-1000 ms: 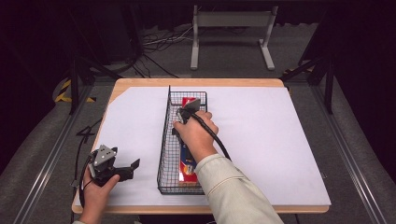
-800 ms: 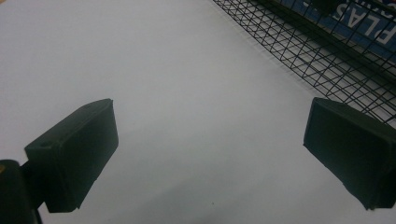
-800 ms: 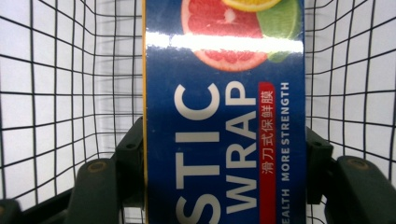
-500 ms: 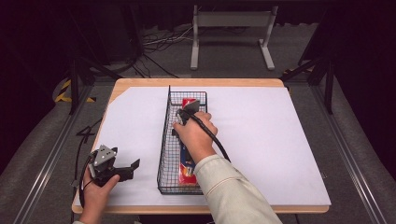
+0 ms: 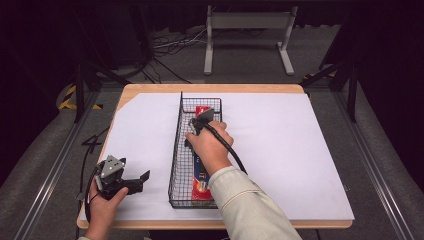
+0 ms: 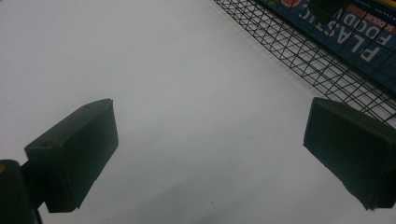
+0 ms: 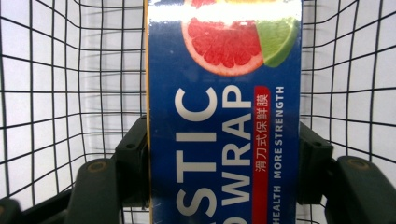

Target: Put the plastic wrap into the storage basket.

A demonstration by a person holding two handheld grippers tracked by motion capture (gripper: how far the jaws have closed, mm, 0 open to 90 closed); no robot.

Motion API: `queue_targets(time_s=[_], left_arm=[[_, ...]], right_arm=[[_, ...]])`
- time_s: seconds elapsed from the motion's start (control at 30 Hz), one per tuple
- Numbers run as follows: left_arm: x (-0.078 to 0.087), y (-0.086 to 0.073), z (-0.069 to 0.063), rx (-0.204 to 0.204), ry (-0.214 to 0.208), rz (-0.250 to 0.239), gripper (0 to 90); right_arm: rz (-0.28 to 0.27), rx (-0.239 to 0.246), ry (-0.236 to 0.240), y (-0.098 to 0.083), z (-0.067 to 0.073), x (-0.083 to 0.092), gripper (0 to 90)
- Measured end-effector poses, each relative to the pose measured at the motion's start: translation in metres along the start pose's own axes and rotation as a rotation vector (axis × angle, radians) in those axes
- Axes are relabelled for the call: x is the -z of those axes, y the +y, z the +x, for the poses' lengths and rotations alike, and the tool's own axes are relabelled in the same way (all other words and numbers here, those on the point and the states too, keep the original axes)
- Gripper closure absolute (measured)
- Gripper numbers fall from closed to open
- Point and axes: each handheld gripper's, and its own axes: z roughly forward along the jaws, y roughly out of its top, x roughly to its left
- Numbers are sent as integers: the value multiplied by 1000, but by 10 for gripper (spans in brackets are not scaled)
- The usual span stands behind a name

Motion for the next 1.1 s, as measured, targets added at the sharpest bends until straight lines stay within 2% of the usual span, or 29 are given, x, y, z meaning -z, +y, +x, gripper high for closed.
queue_targets(time_s=[0.13,0.2,0.3,0.4,0.53,0.7,0.87,1.1], left_arm=[[-1,0,-1,-3,0,1,37],[-1,0,-1,-3,0,2,36],[-1,0,-1,0,-3,3,37],[0,-1,-1,-2,-1,6,36],[2,-3,2,7,4,7,36],[3,-3,3,11,10,3,36],[3,-4,3,9,10,10,36],[1,-3,3,8,11,10,37]], right_arm=[[0,11,3,0,0,0,361],[-14,9,23,1,0,3,319],[-30,29,16,3,-1,10,287],[-44,26,37,4,-1,14,241],[-53,32,26,4,-1,17,237],[-75,40,30,8,-2,30,234],[-100,47,46,12,-5,46,229],[-123,54,72,13,-17,60,221]])
